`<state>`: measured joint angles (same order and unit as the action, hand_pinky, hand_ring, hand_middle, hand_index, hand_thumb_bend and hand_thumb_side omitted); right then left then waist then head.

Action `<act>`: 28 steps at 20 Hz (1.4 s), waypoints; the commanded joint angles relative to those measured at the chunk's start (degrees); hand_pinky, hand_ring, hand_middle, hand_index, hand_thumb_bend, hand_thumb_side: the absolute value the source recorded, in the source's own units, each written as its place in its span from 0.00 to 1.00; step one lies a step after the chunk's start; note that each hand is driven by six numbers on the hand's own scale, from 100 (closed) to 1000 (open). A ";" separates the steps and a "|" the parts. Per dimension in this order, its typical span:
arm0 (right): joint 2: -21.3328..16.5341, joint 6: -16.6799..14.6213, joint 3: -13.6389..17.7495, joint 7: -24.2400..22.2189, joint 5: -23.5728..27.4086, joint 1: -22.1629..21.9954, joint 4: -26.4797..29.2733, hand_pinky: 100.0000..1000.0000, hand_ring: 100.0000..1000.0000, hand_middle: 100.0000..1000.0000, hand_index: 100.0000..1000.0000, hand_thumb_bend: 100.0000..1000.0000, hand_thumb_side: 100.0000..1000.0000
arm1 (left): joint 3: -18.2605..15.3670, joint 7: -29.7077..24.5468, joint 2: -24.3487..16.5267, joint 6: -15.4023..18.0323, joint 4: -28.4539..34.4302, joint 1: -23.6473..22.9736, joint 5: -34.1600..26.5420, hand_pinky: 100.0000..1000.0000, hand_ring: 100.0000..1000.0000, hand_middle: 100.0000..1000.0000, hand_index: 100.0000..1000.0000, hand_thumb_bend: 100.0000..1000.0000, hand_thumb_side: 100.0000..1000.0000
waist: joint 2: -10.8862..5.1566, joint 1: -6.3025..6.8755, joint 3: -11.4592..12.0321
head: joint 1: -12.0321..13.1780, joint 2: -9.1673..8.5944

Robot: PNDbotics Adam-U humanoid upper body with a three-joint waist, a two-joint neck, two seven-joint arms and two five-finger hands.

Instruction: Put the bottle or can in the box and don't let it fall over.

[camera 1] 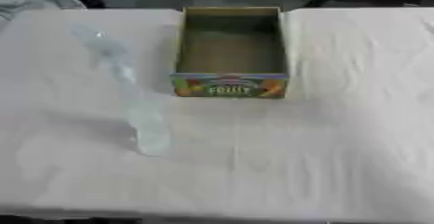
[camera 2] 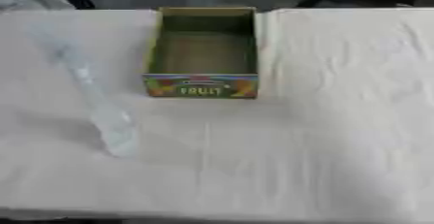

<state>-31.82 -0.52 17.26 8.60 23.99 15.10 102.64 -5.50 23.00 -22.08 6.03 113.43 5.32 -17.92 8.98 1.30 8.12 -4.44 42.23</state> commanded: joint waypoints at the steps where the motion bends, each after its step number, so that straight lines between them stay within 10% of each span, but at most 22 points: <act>1: -1.27 -0.12 0.48 0.08 0.16 0.49 1.34 0.78 0.88 1.00 0.96 0.00 0.66 | -0.52 -0.06 -0.95 0.19 1.16 0.45 -0.13 0.76 1.00 0.91 0.74 0.73 0.62 | -0.94 -0.08 0.00 | 0.12 -0.51; 20: -1.28 0.01 0.32 -0.17 0.15 0.64 1.26 0.78 0.88 1.00 0.96 0.00 0.66 | 6.57 -5.71 -2.61 2.55 1.16 -0.44 -11.77 0.73 1.00 0.87 0.82 0.72 0.62 | -0.88 0.19 -0.33 | 0.63 -0.28; 28: -1.15 0.18 0.22 -0.29 0.12 0.73 1.24 0.78 0.88 1.00 0.96 0.00 0.66 | 11.51 -8.24 -1.98 0.85 1.16 -0.49 -19.50 0.62 0.83 0.74 0.92 0.72 0.61 | -0.85 0.29 -0.58 | 0.79 -0.25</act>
<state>-31.82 -0.35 17.24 8.42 23.99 15.13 102.64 5.48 15.25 -23.15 7.10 113.43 4.53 -36.20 8.91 1.67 7.52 -3.83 42.23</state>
